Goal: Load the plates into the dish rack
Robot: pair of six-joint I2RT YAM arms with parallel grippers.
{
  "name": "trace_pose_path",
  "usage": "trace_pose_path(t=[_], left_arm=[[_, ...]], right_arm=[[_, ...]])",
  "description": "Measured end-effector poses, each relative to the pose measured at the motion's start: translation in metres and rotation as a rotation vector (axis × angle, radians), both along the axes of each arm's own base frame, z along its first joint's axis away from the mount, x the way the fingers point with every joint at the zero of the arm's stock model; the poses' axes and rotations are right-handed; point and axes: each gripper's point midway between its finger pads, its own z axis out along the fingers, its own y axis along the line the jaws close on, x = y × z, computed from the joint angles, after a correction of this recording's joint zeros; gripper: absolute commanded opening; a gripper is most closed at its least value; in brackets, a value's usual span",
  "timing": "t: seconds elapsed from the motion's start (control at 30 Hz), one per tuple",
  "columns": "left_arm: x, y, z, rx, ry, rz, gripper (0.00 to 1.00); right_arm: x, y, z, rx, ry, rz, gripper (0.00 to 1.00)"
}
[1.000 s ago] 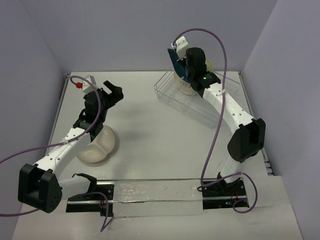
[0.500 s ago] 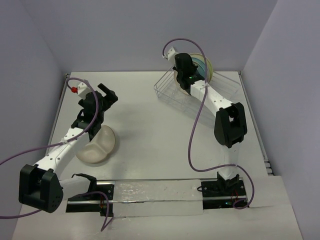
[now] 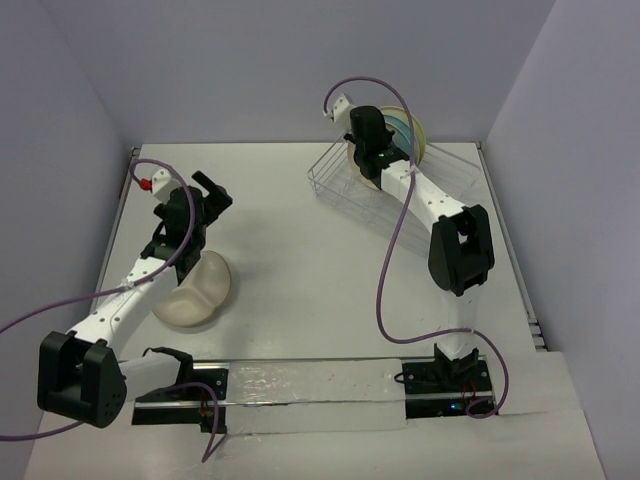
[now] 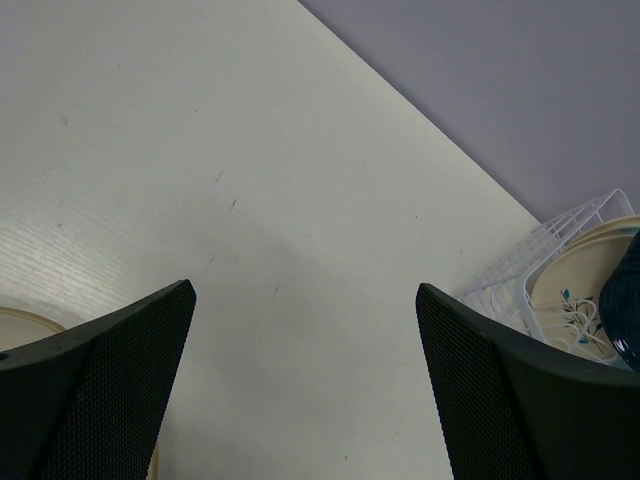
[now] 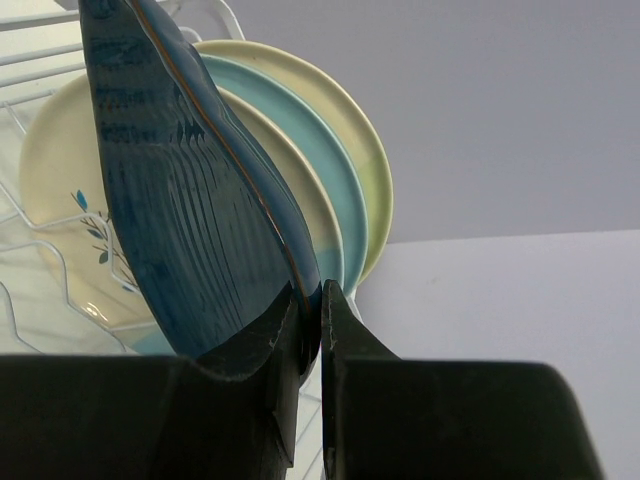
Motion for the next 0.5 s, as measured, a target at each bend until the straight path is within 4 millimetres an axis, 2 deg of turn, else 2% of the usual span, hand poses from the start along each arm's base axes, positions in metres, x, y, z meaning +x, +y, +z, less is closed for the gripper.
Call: trace_pose_path(t=[0.5], left_arm=[[-0.0091, 0.0054, -0.0062, 0.002, 0.020, 0.014, 0.99]], right_arm=[[0.0026, 0.0066, -0.0084, -0.029, 0.024, 0.054, 0.00]])
